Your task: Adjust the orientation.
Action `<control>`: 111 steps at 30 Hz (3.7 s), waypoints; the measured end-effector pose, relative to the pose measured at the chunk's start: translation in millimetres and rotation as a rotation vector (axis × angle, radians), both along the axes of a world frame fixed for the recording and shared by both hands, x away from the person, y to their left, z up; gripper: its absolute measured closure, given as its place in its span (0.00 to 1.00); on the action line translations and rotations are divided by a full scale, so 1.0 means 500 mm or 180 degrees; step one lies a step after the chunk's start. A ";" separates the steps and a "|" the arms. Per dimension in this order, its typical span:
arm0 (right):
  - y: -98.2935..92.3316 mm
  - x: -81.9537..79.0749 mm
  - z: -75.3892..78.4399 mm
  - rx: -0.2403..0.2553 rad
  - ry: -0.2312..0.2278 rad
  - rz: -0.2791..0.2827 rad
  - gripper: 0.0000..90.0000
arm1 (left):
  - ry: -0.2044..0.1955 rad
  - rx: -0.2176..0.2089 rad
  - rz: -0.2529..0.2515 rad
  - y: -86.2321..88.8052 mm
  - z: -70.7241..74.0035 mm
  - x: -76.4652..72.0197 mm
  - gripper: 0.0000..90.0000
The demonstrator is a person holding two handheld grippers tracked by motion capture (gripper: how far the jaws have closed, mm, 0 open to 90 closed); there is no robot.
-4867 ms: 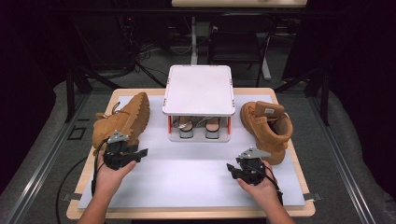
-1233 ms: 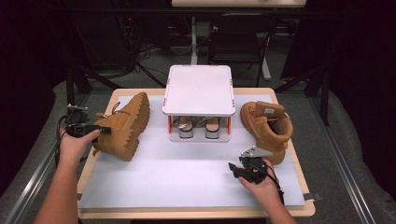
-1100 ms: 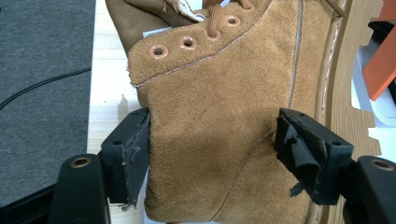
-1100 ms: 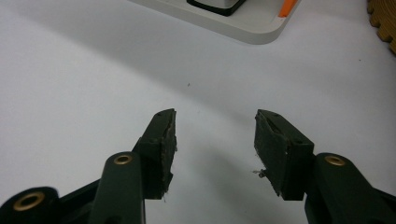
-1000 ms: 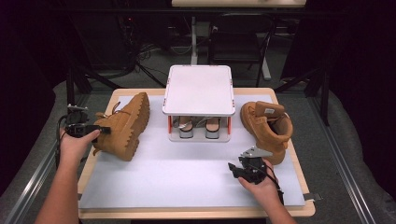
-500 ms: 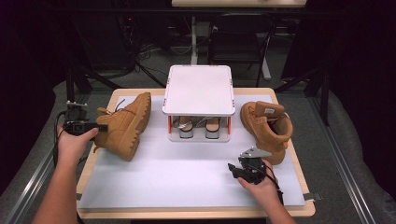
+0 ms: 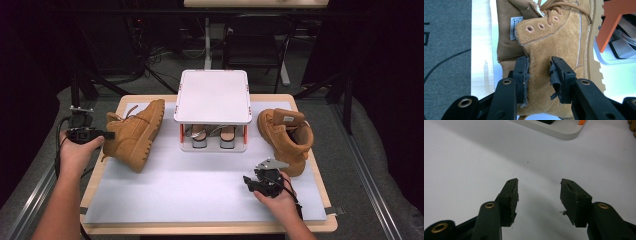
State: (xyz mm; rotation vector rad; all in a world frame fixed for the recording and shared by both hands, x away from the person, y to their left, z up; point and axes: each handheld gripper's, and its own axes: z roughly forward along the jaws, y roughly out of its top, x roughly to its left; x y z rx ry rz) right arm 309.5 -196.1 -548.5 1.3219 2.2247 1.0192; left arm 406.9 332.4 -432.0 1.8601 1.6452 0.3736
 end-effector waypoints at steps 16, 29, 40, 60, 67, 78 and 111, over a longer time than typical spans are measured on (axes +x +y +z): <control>0.002 -0.001 0.000 -0.0011 0.0015 0.0026 0.53 | -0.0097 0.0066 -0.0188 -0.047 0.028 -0.007 0.77; 0.001 -0.002 0.001 -0.0005 0.0006 0.0029 0.52 | -0.0139 -0.0103 -0.0416 -0.091 0.033 0.003 0.77; -0.001 -0.001 0.000 -0.0016 0.0014 0.0040 0.52 | -0.0118 -0.0360 -0.0432 -0.097 0.035 0.002 0.91; 0.003 -0.001 0.001 -0.0027 -0.0008 0.0050 0.52 | -0.0088 -0.0355 -0.0461 -0.085 0.054 -0.044 0.92; 0.002 -0.002 0.001 -0.0030 -0.0011 0.0055 0.52 | -0.0092 -0.0387 -0.0617 -0.137 0.059 -0.019 0.91; 0.000 -0.003 0.004 -0.0008 -0.0018 0.0039 0.52 | -0.0040 -0.0398 -0.0854 -0.200 0.045 0.001 0.90; 0.002 -0.003 0.002 0.0055 -0.0011 0.0029 0.53 | 0.0159 -0.0322 -0.1111 -0.271 0.000 -0.009 0.88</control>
